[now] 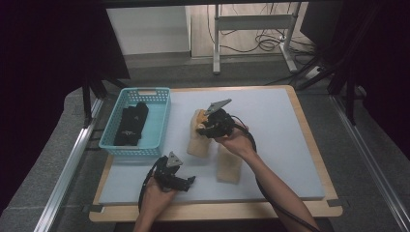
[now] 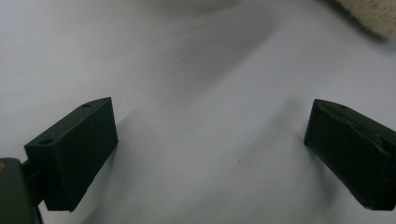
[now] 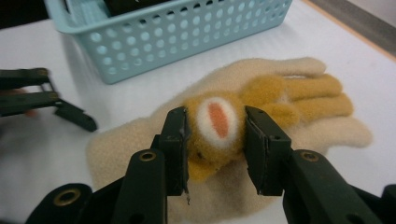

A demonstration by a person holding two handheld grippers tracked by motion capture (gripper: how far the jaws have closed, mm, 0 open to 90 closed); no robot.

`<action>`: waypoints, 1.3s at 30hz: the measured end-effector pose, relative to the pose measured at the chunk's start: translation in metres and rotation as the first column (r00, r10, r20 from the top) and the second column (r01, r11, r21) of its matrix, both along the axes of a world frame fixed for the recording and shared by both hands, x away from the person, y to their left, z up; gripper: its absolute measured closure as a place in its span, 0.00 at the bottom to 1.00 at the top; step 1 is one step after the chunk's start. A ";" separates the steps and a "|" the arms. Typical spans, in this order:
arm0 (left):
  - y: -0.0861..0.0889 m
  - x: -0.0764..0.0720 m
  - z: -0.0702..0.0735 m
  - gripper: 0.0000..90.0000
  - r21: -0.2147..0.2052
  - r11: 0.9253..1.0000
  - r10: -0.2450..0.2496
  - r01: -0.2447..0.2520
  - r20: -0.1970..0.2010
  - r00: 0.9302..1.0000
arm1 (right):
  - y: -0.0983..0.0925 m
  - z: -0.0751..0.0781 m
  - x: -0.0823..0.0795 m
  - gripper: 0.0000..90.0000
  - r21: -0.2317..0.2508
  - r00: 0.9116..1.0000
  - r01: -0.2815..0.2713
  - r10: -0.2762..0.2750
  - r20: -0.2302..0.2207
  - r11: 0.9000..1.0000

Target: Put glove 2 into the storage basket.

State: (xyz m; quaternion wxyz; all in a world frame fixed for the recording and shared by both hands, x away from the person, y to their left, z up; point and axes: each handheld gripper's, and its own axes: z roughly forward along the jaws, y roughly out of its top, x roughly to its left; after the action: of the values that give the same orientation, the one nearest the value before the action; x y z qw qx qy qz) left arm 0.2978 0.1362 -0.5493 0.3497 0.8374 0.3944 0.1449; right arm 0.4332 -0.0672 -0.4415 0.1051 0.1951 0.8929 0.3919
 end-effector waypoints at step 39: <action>0.000 0.000 0.000 0.04 0.002 1.000 0.001 -0.001 0.000 1.000 | -0.081 -0.049 -0.063 0.60 -0.103 0.999 0.041 -0.040 0.011 0.994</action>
State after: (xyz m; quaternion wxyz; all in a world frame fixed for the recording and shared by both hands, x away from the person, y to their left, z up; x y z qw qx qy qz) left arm 0.2979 0.1363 -0.5491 0.3489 0.8376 0.3946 0.1452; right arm 0.3700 -0.1485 -0.4901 0.1267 0.2056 0.9075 0.3438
